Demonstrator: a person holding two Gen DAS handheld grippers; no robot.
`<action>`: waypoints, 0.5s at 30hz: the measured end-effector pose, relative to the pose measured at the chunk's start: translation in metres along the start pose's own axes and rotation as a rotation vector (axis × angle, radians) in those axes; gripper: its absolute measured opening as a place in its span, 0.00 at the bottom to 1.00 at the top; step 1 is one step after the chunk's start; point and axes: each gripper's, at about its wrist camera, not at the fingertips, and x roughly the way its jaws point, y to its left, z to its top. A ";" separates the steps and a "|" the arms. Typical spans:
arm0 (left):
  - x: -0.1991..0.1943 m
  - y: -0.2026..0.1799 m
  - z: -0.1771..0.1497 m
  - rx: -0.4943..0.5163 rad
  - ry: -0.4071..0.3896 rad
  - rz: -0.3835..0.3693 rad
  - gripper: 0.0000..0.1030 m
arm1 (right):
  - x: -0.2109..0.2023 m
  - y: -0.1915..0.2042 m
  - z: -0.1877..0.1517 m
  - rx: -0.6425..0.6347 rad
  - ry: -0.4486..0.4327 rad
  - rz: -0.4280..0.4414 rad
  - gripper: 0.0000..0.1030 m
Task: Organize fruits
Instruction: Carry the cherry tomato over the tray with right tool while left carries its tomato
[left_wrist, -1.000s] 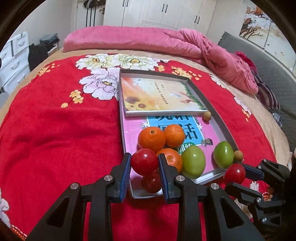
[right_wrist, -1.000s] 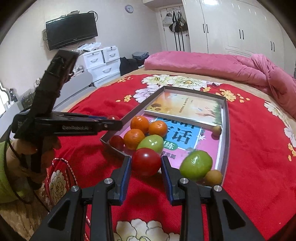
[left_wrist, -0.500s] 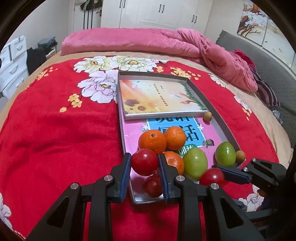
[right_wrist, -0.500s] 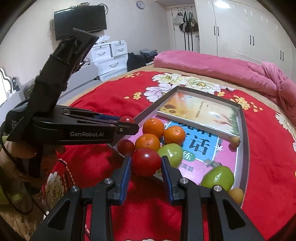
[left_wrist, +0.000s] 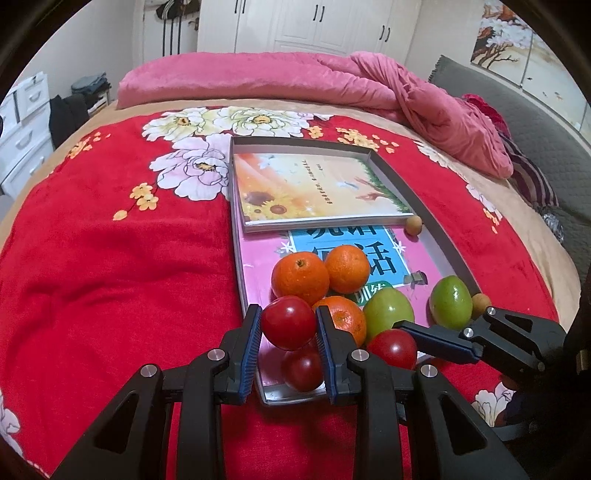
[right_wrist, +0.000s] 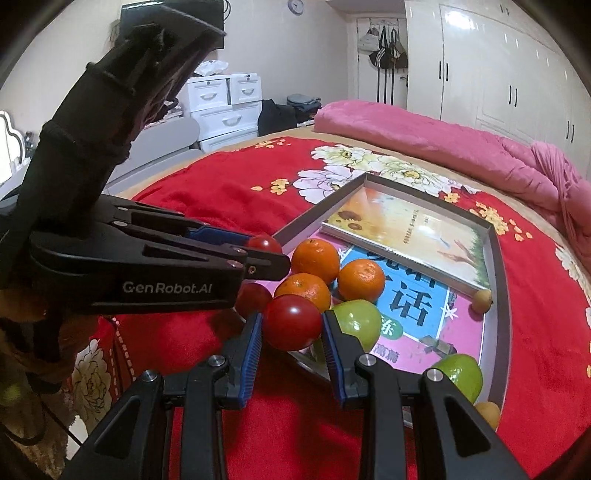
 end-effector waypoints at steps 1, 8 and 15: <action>0.000 0.000 0.000 0.000 0.000 0.000 0.29 | 0.000 0.001 0.000 -0.003 0.000 -0.002 0.32; 0.001 -0.001 -0.001 -0.002 0.003 -0.005 0.29 | -0.001 0.001 -0.001 0.004 -0.001 0.000 0.32; 0.002 -0.001 -0.001 -0.003 0.004 -0.006 0.29 | -0.006 -0.003 -0.003 0.025 0.000 -0.001 0.37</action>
